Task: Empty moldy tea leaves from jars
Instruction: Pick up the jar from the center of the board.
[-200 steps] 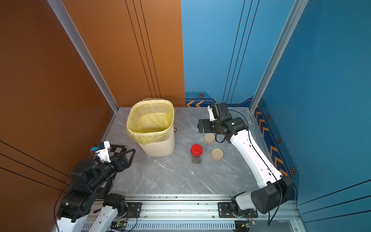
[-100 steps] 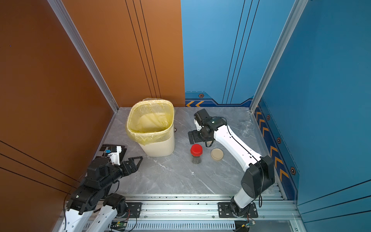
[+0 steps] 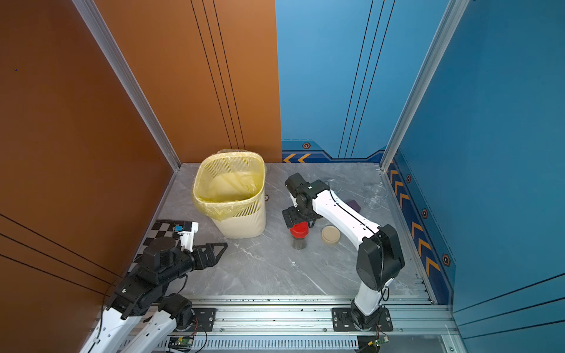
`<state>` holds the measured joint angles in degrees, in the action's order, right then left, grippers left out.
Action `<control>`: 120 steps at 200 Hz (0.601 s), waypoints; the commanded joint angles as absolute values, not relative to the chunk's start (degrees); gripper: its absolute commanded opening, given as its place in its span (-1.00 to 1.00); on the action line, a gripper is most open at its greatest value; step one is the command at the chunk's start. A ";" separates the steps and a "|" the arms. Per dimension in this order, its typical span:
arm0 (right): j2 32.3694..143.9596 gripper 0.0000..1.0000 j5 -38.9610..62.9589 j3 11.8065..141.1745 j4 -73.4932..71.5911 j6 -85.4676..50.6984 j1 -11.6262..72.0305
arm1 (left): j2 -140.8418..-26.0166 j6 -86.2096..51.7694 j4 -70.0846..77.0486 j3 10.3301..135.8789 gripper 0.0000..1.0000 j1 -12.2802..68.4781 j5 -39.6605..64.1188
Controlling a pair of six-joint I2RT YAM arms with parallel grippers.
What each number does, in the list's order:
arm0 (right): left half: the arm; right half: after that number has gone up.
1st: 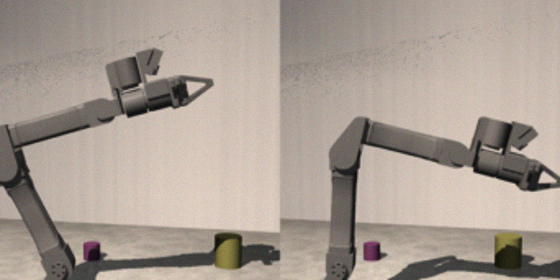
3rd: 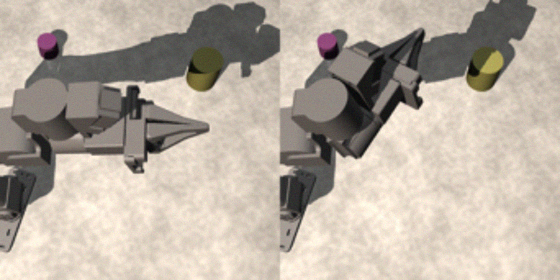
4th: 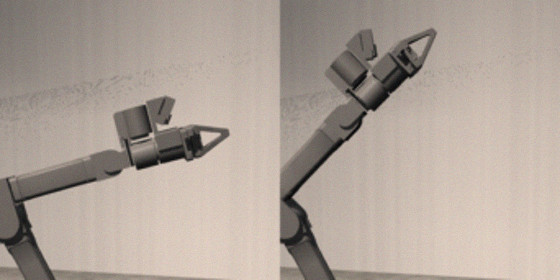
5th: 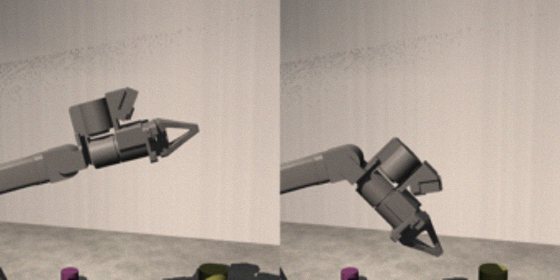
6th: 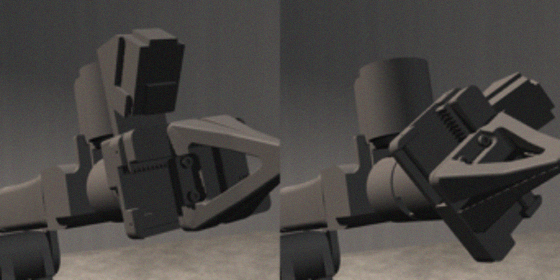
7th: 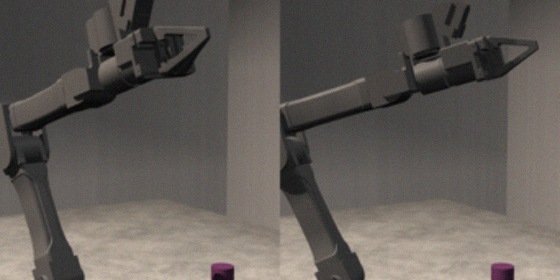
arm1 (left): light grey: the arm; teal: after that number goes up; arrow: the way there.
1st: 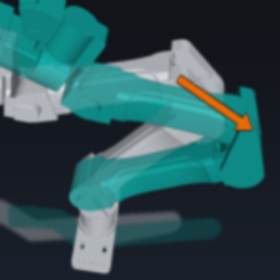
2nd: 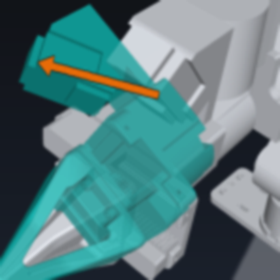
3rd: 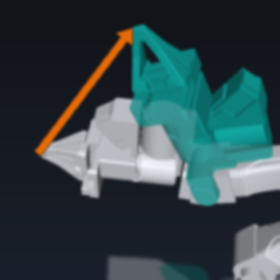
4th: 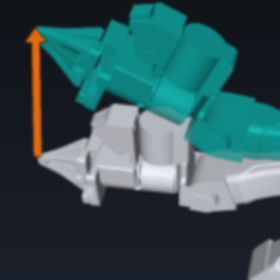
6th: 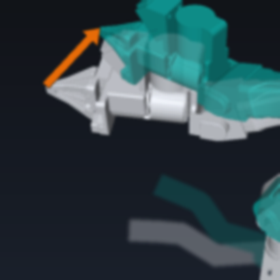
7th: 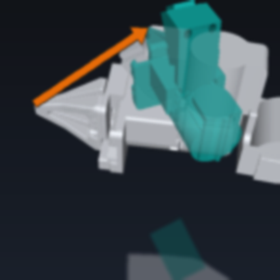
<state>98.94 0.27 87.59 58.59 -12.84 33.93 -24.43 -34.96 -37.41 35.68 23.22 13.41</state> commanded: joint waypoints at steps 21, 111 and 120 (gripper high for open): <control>100.45 1.00 -0.87 85.89 60.29 -11.39 35.06 | -24.68 -33.75 -36.38 34.46 0.96 28.24 7.66; 104.02 0.90 0.00 85.21 59.30 -11.39 36.40 | -26.28 -35.18 -33.08 31.97 0.96 45.24 -9.02; 104.26 0.89 -0.18 85.08 59.26 -11.42 36.50 | -26.36 -35.07 -33.05 31.93 0.96 45.93 -9.63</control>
<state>103.28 -0.08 86.13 58.50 -11.81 35.97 -26.26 -35.00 -35.11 32.56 43.97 -3.92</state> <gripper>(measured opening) 0.953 0.981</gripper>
